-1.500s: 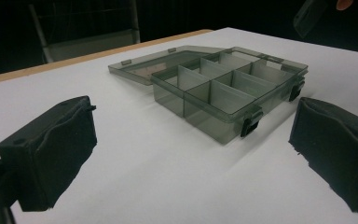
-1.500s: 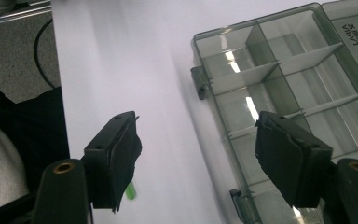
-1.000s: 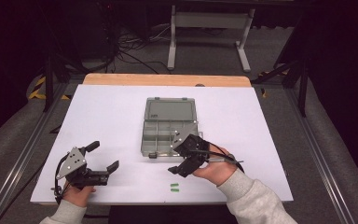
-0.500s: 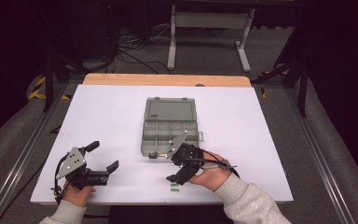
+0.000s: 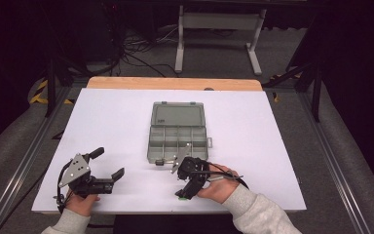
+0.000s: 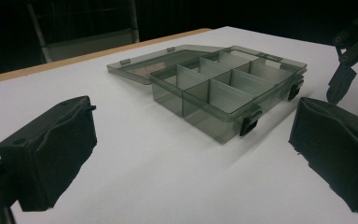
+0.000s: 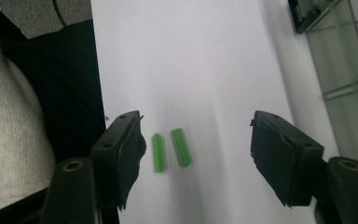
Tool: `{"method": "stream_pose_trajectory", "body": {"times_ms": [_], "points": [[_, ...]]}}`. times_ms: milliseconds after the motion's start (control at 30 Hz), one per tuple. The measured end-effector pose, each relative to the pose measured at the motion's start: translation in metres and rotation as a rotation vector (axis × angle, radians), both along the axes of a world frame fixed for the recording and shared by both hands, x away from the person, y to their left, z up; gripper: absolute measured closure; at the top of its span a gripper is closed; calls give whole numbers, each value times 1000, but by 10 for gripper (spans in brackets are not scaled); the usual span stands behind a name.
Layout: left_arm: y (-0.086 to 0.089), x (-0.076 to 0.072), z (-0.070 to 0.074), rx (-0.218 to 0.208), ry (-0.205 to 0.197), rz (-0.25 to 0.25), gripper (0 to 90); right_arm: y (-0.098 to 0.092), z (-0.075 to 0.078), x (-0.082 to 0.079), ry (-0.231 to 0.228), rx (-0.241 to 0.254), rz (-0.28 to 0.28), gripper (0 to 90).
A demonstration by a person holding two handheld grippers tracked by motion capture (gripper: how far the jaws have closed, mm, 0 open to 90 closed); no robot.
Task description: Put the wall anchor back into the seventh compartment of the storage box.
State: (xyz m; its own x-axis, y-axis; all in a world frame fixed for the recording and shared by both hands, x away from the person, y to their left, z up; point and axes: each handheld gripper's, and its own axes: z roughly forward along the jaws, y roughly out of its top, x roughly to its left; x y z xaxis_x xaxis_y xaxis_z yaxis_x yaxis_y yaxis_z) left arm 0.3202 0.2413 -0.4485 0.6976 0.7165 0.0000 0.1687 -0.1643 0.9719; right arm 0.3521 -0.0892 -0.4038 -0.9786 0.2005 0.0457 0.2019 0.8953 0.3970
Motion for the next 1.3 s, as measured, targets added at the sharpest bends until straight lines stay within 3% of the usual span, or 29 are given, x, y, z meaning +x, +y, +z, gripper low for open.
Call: {"method": "stream_pose_trajectory", "body": {"times_ms": [433, 667, 1133, 1300], "points": [[0, 0, 0, 8, 2, -3, 10, 2, -10, -1, 17, -32, 1, 368], [0, 0, 0, 8, 4, -3, 9, 2, -16, -1, -1, -51, 12, 468], [0, 0, 0, 6, 5, -1, 10, 4, -23, -2, 8, -75, 25, 638], [0, 0, 0, 11, 9, -4, 10, 7, -23, -5, -15, -84, 37, 742]]}}
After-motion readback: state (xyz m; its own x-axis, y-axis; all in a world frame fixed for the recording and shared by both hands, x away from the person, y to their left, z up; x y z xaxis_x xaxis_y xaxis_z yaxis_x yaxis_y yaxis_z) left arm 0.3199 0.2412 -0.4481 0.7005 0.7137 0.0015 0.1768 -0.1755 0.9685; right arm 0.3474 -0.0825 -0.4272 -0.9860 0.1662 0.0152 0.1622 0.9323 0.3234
